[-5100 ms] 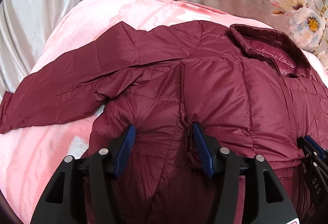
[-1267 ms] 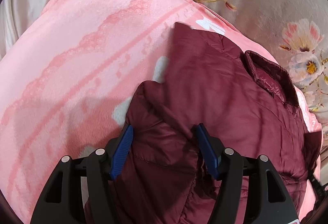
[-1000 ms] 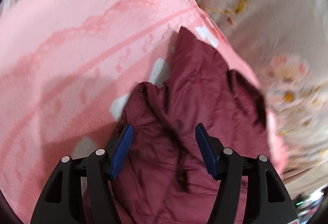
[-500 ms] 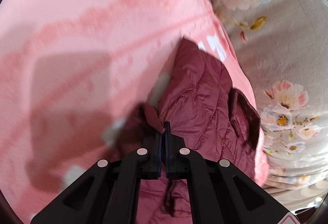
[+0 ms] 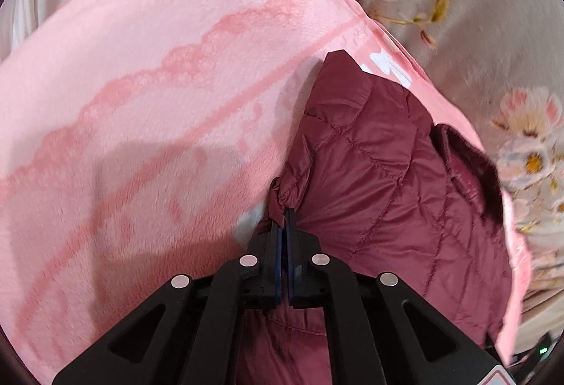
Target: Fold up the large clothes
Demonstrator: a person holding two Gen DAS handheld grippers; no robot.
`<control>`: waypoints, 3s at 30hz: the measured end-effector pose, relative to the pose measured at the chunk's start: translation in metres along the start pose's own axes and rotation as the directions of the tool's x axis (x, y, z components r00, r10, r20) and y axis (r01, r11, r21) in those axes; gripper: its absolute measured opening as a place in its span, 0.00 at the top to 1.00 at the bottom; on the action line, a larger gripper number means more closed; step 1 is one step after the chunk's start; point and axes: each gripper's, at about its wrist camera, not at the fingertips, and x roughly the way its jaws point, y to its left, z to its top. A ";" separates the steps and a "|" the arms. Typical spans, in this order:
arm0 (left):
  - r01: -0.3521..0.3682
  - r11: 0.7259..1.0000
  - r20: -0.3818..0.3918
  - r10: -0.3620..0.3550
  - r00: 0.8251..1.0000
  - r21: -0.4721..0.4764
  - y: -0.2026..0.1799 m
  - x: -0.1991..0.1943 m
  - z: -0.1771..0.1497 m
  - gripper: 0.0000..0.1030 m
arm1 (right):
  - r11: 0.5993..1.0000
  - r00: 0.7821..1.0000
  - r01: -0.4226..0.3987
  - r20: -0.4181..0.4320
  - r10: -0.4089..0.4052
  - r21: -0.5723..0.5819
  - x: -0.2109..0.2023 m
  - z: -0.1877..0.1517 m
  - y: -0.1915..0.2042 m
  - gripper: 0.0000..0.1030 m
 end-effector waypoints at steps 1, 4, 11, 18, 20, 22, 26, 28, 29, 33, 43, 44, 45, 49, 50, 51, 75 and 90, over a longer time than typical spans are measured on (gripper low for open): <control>-0.019 1.000 0.010 0.019 1.000 0.021 -0.003 -0.001 -0.001 0.96 | 1.000 1.000 0.008 -0.001 -0.008 -0.012 -0.001 -0.001 0.002 0.99; -0.124 0.985 0.045 0.120 0.992 0.120 -0.017 -0.008 -0.006 0.90 | 0.999 1.000 0.030 -0.002 -0.030 -0.028 -0.010 0.000 0.002 0.97; -0.233 0.926 0.195 0.180 0.964 0.297 -0.062 -0.074 -0.011 0.71 | 0.999 0.994 -0.023 0.103 0.027 -0.033 -0.058 0.032 0.010 0.93; -0.053 0.901 0.067 0.027 0.997 0.430 -0.157 -0.046 -0.021 0.46 | 0.985 0.992 -0.125 0.014 0.128 -0.123 -0.007 0.046 0.067 0.93; -0.069 0.892 0.027 0.064 0.998 0.447 -0.169 -0.019 -0.031 0.46 | 0.983 0.993 -0.121 -0.019 0.120 -0.138 0.008 0.038 0.074 0.93; -0.079 0.886 -0.007 0.092 0.996 0.457 -0.172 0.001 -0.042 0.46 | 0.983 0.992 -0.124 -0.048 0.119 -0.133 0.019 0.028 0.075 0.93; -0.098 0.876 0.018 0.102 0.995 0.472 -0.165 0.016 -0.063 0.45 | 0.984 0.992 -0.128 -0.028 0.126 -0.122 0.023 0.004 0.070 0.95; -0.107 0.869 0.040 0.100 0.994 0.484 -0.161 0.016 -0.070 0.45 | 0.985 0.993 -0.120 -0.008 0.120 -0.127 0.020 -0.001 0.069 0.95; -0.114 0.867 0.053 0.100 0.994 0.485 -0.160 0.017 -0.073 0.44 | 0.985 0.994 -0.106 0.001 0.107 -0.137 0.019 -0.003 0.071 0.95; -0.154 0.851 0.101 0.120 0.988 0.501 -0.162 0.018 -0.082 0.44 | 0.982 0.998 -0.047 0.020 0.051 -0.184 0.019 -0.005 0.081 0.95; -0.185 0.835 0.121 0.143 0.982 0.518 -0.165 0.019 -0.084 0.44 | 0.984 0.998 -0.060 0.023 0.065 -0.170 0.020 -0.007 0.077 0.95; -0.185 0.835 0.121 0.143 0.982 0.518 -0.165 0.018 -0.084 0.44 | 0.984 0.997 -0.063 0.023 0.068 -0.168 0.019 -0.007 0.077 0.95; -0.186 0.834 0.121 0.143 0.982 0.519 -0.165 0.018 -0.084 0.44 | 0.984 0.997 -0.066 0.023 0.071 -0.167 0.019 -0.006 0.077 0.94; -0.184 0.835 0.121 0.141 0.983 0.518 -0.164 0.017 -0.083 0.44 | 0.984 0.995 -0.100 0.016 0.103 -0.146 0.017 -0.005 0.072 0.92; -0.174 0.840 0.115 0.133 0.984 0.514 -0.163 0.015 -0.082 0.44 | 0.982 0.991 -0.132 0.004 0.134 -0.132 0.015 -0.005 0.068 0.90; -0.150 0.846 0.096 0.117 0.988 0.512 -0.160 0.012 -0.080 0.44 | 0.978 0.984 -0.178 -0.009 0.178 -0.113 0.011 -0.003 0.062 0.82; 0.222 0.965 -0.325 -0.168 0.931 0.138 -0.203 0.097 0.061 0.48 | 0.862 0.875 -0.419 -0.128 0.467 0.285 0.119 0.148 0.042 0.67; 0.154 0.926 -0.232 -0.075 0.970 0.345 -0.198 0.101 0.039 0.91 | 0.891 0.910 -0.375 -0.084 0.406 0.255 0.117 0.111 0.019 0.93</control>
